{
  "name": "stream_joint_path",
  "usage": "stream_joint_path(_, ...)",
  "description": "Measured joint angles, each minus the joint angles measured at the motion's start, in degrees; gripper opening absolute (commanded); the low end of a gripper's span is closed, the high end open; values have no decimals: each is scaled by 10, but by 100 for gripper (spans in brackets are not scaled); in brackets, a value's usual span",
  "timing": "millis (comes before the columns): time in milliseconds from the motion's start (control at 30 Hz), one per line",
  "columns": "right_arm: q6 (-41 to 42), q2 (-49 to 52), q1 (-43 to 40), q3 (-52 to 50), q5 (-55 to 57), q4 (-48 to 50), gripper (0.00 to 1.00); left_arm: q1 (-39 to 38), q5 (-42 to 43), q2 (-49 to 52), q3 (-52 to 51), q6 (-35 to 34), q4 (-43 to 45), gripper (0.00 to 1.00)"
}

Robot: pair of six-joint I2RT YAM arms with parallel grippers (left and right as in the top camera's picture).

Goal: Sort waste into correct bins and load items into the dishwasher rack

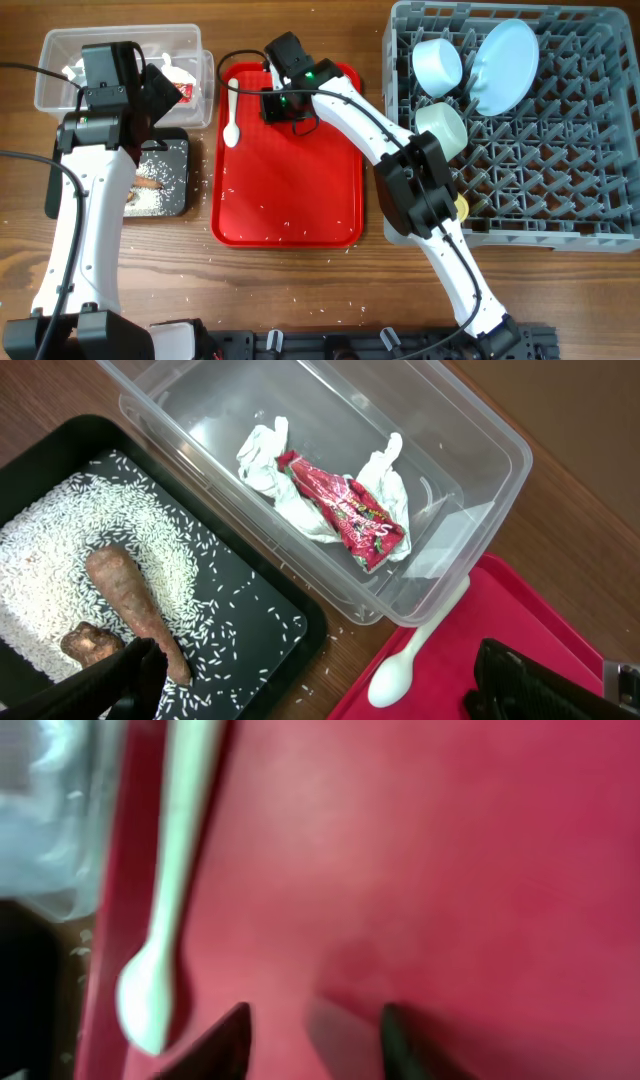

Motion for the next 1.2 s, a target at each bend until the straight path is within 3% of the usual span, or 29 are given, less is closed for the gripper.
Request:
stream_joint_path(233,24,0,23,0,-16,12,54,0,0,0,0,0,0,100)
stream_joint_path(467,49,0,99,0,78,24,55,0,0,0,0,0,0,100)
stream_joint_path(667,62,1,109,0,143,36,55,0,0,0,0,0,0,100)
stream_joint_path(867,80,8,109,1,174,61,45,0,0,0,0,0,0,100)
stream_joint_path(1200,83,12,120,1,176,70,39,0,0,0,0,0,0,100)
